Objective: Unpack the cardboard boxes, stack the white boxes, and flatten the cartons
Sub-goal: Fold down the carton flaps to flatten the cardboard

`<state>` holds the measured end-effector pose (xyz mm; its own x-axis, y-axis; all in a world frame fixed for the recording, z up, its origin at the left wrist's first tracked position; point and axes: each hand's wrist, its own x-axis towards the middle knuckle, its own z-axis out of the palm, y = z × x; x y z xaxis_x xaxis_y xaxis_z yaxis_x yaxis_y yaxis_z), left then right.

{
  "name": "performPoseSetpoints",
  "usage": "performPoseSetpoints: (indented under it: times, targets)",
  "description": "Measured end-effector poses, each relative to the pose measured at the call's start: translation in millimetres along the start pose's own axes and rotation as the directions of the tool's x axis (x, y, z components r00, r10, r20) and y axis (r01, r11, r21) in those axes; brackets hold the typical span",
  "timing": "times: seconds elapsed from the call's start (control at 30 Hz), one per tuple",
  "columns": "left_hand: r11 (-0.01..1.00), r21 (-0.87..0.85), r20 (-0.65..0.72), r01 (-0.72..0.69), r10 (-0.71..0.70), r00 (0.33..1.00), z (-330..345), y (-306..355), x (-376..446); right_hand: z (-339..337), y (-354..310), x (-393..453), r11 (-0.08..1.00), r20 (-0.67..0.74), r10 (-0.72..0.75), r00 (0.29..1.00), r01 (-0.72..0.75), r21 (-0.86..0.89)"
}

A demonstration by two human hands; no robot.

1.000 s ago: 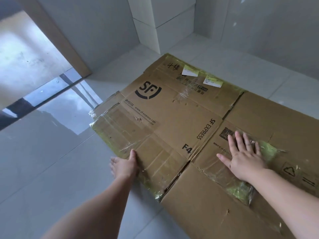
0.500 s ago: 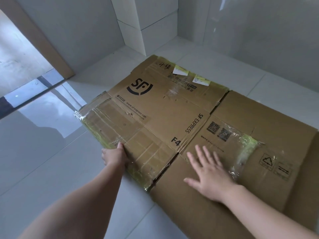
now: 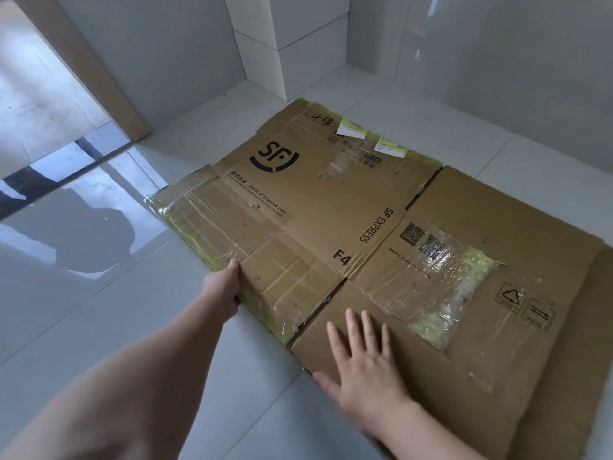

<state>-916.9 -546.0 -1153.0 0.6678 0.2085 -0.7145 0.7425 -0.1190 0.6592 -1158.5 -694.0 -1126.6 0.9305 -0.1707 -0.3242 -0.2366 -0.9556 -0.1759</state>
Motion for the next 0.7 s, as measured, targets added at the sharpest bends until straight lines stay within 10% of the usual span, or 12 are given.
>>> performPoseSetpoints:
  times: [0.7]
  targets:
    - [0.985, 0.159, 0.146, 0.067, -0.091, 0.985, -3.2, -12.9, -39.0, 29.6, 1.6, -40.4, 0.993, 0.117, 0.050, 0.992, -0.038, -0.110]
